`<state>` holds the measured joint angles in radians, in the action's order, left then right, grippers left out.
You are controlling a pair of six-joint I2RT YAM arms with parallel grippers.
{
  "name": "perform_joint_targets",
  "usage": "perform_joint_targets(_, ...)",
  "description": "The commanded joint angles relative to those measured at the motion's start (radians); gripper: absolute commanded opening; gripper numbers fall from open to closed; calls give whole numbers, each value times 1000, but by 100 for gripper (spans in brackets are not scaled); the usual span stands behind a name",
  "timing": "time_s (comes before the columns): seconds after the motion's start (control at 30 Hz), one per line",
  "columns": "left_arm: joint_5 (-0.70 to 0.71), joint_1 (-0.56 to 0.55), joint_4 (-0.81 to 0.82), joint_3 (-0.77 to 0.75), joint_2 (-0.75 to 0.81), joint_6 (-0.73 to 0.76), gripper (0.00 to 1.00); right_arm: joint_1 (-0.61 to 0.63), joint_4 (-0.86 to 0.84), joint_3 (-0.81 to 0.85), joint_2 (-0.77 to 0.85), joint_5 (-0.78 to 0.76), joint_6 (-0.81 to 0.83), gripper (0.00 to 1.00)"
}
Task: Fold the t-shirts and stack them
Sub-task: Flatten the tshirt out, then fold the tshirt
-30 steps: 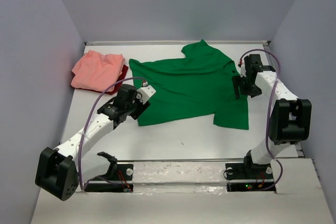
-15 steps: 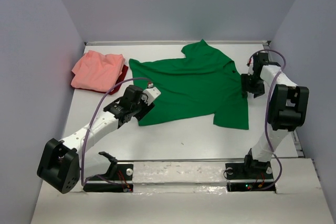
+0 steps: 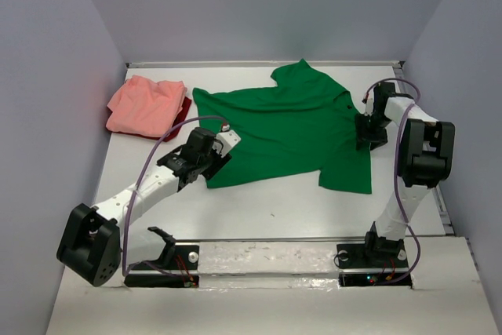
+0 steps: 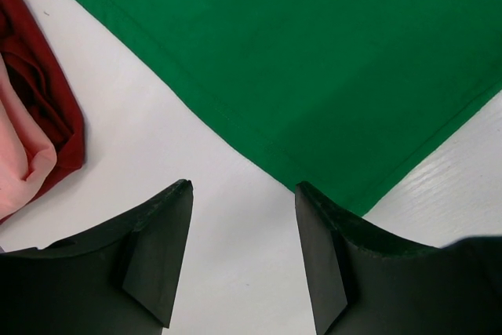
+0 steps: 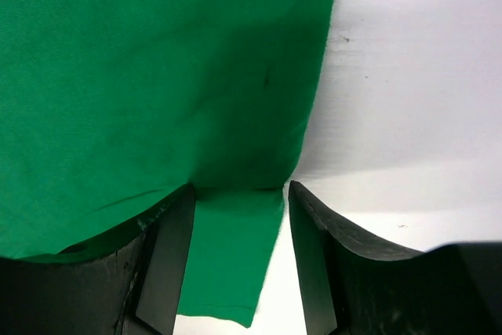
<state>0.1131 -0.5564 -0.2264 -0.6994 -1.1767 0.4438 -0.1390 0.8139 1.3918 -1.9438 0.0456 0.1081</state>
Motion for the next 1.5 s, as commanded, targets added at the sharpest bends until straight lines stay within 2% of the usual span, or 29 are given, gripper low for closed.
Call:
perform_joint_targets(0.0,31,-7,22,-20,-9,-4,66,-16,-15,-14,14,-27,11,56)
perform_joint_targets(0.4,43,-13,15,-38,-44,-7,64,-25,-18,-131,68,-3,42,54)
perform_joint_targets(0.93,57,-13,9,-43,-38,-19,63,-25,59,-123,147,26,59,51)
perform_joint_targets(1.1,51,-13,13,-29,-35,-24,63,-25,39,-162,125,19,64,51)
perform_joint_targets(1.47,53,-13,-2,-12,6,-16,63,-25,33,-198,74,48,64,37)
